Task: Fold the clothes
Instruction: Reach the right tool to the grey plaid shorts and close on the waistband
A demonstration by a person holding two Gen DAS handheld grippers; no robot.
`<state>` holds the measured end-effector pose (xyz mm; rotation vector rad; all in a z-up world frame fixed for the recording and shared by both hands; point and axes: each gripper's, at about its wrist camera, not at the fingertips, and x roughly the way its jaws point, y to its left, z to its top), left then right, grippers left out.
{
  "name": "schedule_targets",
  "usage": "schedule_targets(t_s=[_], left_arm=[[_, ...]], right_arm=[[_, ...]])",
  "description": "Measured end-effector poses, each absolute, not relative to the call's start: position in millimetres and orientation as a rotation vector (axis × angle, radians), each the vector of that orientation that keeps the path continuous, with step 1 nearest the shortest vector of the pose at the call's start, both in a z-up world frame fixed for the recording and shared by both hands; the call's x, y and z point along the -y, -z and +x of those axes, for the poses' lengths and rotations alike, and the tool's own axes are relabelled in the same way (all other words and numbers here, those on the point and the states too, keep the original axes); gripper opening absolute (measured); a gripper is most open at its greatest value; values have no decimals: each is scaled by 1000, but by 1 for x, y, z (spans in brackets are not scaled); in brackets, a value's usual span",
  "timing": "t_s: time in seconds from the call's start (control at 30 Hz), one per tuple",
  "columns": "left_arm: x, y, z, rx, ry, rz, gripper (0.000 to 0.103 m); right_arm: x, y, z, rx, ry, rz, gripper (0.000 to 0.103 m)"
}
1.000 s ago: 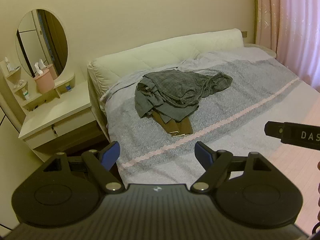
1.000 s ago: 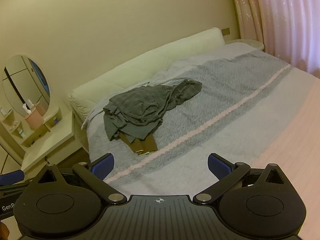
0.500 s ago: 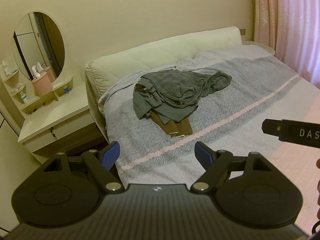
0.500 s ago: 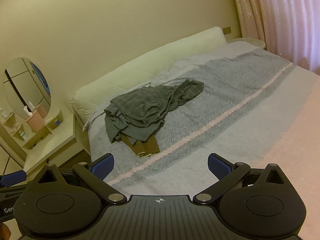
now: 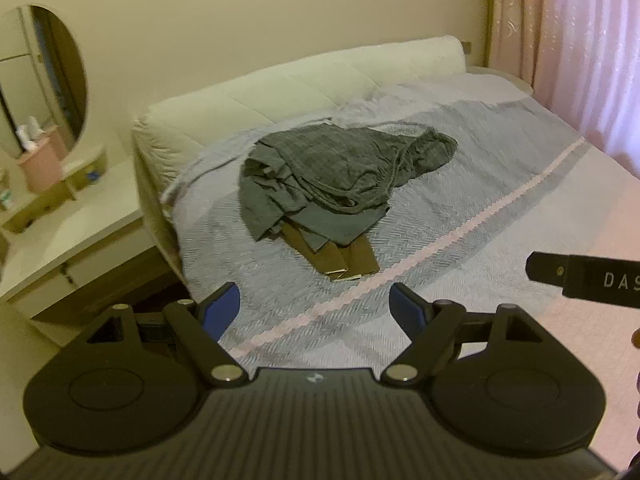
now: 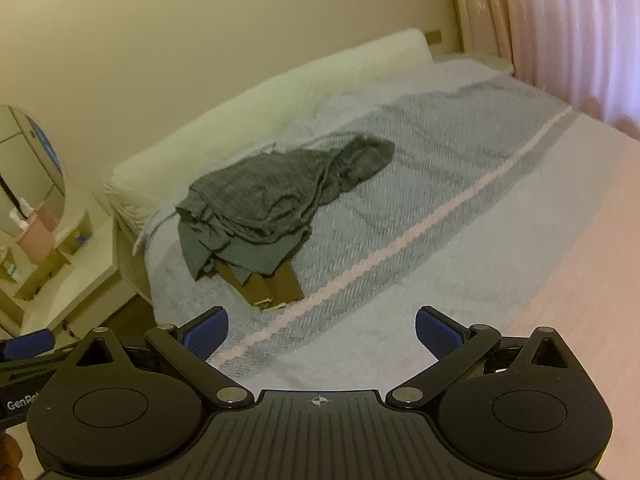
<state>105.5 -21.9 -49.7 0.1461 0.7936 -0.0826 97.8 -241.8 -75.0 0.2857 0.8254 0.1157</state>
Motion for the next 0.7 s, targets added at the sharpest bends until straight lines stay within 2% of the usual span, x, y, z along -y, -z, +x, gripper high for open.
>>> schedule_targets(t_s=[0.33,0.7], left_arm=[[-12,78,216,-865,161,167,79],[-29,87,294,-880,206,194,79]], right_arm=[[221,97,175,-878,11,325,102],[193,106,239,-869,73,331,102]])
